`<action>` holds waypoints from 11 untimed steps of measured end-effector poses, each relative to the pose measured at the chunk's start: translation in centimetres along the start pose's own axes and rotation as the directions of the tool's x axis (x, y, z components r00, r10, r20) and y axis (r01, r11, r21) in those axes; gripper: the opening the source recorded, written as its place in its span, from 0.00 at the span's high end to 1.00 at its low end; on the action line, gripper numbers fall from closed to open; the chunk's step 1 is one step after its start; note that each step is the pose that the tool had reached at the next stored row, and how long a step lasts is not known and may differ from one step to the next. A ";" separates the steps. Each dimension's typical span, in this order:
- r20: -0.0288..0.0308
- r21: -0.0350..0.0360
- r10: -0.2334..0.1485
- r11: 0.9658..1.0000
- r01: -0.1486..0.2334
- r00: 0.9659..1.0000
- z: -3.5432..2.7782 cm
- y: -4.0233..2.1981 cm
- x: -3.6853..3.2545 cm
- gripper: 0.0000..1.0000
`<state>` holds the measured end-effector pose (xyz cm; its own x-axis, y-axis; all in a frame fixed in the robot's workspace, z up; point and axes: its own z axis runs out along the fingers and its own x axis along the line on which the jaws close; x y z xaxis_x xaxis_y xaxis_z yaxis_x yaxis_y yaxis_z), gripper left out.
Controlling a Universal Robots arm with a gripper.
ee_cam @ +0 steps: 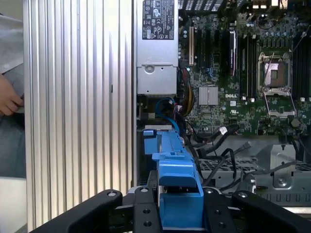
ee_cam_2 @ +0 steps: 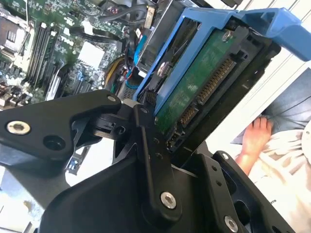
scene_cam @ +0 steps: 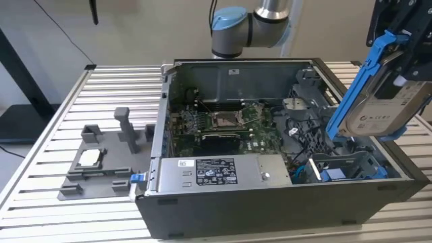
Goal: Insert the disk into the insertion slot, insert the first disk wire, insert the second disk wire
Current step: 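Insert the disk into the insertion slot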
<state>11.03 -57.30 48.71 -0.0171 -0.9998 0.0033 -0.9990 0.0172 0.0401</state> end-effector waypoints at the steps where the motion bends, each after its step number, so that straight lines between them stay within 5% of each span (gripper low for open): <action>1: 0.000 0.000 0.000 1.000 0.000 1.000 0.08 0.00 0.00 0.67; 11: 0.000 -0.002 0.000 1.000 0.000 1.000 0.67 -0.31 -0.01 0.67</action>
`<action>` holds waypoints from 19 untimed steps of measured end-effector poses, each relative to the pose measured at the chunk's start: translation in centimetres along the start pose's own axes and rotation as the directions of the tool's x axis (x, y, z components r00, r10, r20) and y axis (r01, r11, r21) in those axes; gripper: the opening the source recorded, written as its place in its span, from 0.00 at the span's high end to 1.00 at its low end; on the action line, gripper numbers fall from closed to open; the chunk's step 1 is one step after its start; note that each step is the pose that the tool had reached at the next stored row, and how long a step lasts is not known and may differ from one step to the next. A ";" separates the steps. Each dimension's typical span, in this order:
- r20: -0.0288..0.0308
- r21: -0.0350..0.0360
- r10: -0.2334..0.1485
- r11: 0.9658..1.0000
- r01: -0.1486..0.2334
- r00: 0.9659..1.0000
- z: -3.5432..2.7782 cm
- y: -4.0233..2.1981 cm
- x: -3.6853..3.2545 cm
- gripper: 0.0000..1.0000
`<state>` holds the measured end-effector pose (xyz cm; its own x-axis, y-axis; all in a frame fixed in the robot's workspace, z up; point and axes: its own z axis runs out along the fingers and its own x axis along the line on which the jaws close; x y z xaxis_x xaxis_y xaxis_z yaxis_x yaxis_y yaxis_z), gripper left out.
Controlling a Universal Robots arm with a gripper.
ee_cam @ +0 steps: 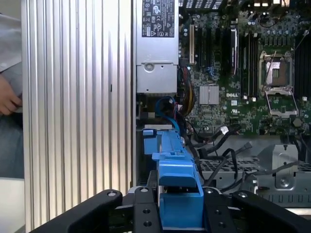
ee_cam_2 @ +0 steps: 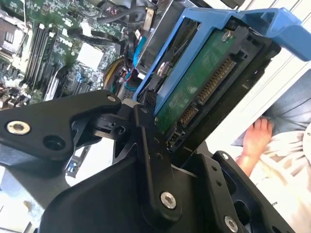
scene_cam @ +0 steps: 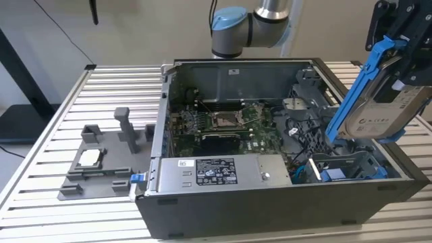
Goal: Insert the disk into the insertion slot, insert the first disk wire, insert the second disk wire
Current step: 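Insert the disk into the insertion slot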
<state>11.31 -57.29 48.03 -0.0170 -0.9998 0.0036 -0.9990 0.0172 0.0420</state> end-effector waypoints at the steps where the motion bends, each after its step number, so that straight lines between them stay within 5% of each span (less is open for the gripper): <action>1: 0.000 0.000 0.000 1.000 0.000 1.000 0.09 -0.05 0.00 0.67; 19: 0.000 -0.007 0.000 1.000 0.000 1.000 2.34 -0.59 -0.01 0.67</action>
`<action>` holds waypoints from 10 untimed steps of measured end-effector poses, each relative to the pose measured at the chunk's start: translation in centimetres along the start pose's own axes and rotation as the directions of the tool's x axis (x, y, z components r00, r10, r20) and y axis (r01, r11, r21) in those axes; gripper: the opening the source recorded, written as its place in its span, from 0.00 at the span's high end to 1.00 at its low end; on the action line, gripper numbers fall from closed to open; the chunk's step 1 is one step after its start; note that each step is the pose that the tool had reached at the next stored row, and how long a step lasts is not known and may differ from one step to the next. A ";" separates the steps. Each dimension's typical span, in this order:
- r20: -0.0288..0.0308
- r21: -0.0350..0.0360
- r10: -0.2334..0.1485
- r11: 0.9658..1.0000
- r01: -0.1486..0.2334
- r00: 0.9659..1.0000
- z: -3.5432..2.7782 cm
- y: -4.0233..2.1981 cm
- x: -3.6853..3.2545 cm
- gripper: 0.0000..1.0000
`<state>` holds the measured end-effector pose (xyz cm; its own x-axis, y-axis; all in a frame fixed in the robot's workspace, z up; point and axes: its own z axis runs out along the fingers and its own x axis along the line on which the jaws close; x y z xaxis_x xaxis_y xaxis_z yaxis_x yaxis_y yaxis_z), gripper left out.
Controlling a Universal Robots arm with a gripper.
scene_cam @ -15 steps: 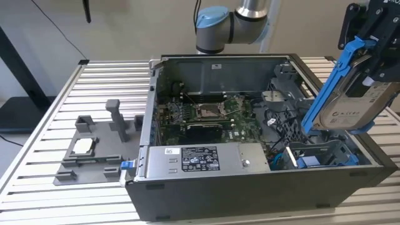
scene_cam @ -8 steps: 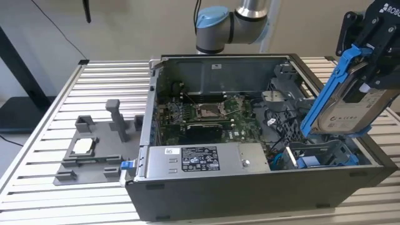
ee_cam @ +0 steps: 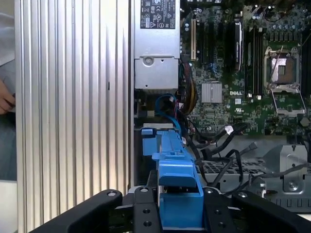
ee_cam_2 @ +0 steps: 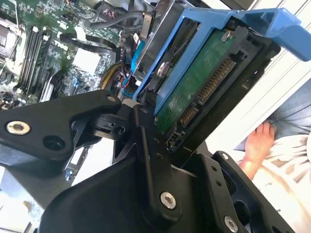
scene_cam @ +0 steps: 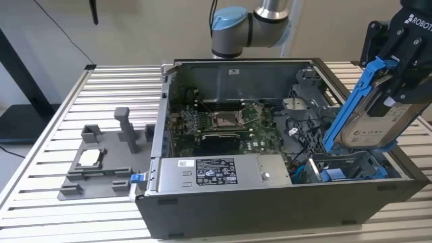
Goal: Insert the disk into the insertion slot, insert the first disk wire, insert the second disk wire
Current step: 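Insert the disk into the insertion slot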
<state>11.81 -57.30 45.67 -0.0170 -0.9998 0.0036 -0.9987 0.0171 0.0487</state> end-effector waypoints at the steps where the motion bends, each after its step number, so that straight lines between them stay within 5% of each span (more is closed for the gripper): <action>1: 0.000 0.000 0.000 1.000 0.000 1.000 0.11 -0.02 0.00 0.67; 10: 0.001 0.000 -0.002 1.000 0.002 1.000 1.20 -0.14 0.00 0.67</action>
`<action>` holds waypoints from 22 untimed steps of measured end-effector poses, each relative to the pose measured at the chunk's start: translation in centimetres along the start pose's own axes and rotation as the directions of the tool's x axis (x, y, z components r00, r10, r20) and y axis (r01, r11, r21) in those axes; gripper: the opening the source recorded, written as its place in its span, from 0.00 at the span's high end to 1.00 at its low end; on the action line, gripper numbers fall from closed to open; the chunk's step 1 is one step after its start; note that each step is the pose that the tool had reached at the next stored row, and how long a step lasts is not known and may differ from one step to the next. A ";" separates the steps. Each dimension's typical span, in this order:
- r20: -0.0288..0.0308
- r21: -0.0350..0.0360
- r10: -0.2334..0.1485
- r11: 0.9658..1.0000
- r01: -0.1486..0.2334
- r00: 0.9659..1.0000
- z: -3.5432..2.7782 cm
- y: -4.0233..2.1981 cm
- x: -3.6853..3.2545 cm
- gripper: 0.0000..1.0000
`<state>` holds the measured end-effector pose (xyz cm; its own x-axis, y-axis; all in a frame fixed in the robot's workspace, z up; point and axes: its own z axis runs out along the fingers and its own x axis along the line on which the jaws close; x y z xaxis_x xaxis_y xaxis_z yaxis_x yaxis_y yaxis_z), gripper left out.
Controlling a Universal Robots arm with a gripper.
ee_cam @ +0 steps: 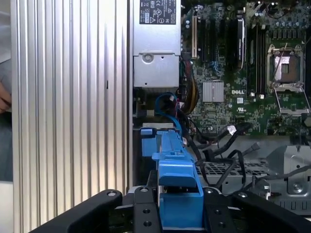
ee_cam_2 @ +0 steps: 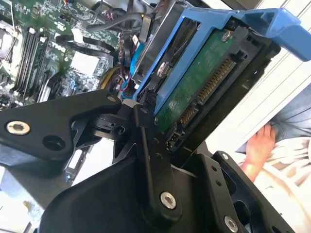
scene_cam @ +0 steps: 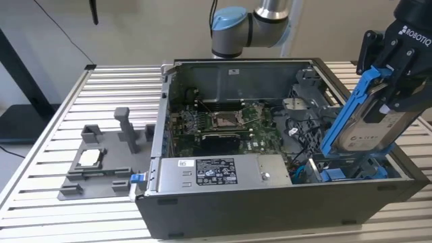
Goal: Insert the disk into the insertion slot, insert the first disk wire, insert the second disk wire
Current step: 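Insert the disk into the insertion slot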
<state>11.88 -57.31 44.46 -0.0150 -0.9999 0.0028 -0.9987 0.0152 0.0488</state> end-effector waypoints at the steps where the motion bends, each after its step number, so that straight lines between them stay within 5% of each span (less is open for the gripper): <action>1: 0.000 0.000 -0.001 1.000 0.001 1.000 0.14 -0.01 0.00 0.67; 12: 0.000 0.000 -0.009 1.000 0.009 1.000 2.23 -0.11 0.00 0.67; 22: 0.001 0.000 -0.014 1.000 0.014 1.000 3.37 -0.17 -0.01 0.67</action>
<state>11.89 -57.31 41.08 -0.0011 -1.0000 0.0014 -0.9988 0.0012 0.0487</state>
